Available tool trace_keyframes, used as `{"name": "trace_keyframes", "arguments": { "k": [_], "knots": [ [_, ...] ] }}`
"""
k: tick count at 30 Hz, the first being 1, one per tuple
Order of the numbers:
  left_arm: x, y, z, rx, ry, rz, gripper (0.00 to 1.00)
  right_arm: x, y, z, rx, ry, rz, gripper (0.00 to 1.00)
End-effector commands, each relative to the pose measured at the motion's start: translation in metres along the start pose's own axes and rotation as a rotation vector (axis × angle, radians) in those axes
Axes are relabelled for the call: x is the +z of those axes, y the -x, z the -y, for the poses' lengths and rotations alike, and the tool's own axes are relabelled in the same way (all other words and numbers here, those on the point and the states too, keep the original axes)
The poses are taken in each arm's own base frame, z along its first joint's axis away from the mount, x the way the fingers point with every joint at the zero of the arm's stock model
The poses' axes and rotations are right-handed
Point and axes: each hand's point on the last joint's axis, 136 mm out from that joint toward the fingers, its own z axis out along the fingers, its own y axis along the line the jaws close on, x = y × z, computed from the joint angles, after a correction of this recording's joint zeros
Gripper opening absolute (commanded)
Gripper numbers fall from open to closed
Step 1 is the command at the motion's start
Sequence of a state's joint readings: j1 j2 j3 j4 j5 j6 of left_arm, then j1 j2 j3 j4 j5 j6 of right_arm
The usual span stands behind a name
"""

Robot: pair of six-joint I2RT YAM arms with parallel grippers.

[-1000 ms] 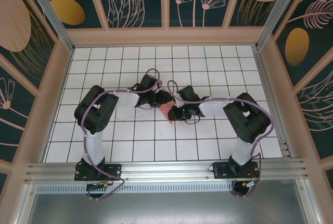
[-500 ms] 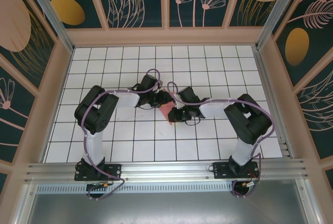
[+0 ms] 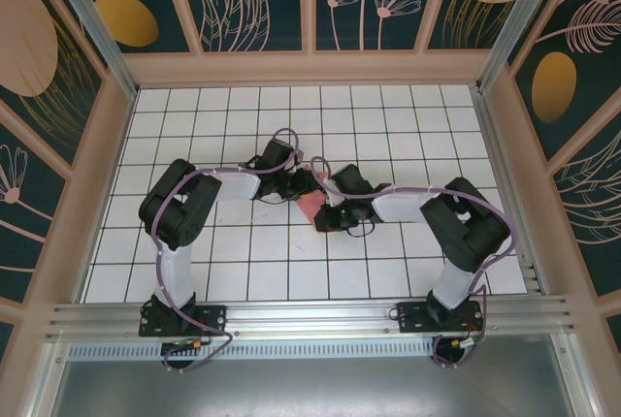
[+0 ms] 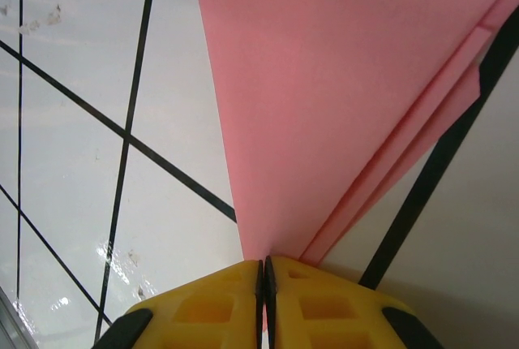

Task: Fold a paper plane with a square sheet of paper (fold left side to right side)
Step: Fourth fold the wing at the center of the table.

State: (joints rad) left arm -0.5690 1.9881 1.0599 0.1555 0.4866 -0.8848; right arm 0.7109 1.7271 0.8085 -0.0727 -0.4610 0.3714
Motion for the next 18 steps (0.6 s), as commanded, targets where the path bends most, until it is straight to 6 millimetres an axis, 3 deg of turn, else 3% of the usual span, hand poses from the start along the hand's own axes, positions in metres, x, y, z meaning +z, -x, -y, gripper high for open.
{"name": "trace_keyframes", "arguments": {
  "k": [1,6,13,18],
  "knots": [
    [0.01,-0.018,-0.048,-0.046,0.146,-0.032,0.34,-0.002,-0.063,0.023,0.054,-0.095,-0.208,0.13],
    [0.009,-0.017,-0.047,-0.043,0.144,-0.031,0.34,-0.009,-0.055,0.02,0.038,-0.103,-0.182,0.13],
    [0.007,-0.016,-0.043,-0.04,0.138,-0.028,0.34,-0.041,-0.014,-0.016,0.017,0.034,-0.015,0.15],
    [0.006,-0.016,-0.042,-0.038,0.133,-0.026,0.34,-0.048,0.008,-0.033,0.004,0.093,0.069,0.16]
  ]
}}
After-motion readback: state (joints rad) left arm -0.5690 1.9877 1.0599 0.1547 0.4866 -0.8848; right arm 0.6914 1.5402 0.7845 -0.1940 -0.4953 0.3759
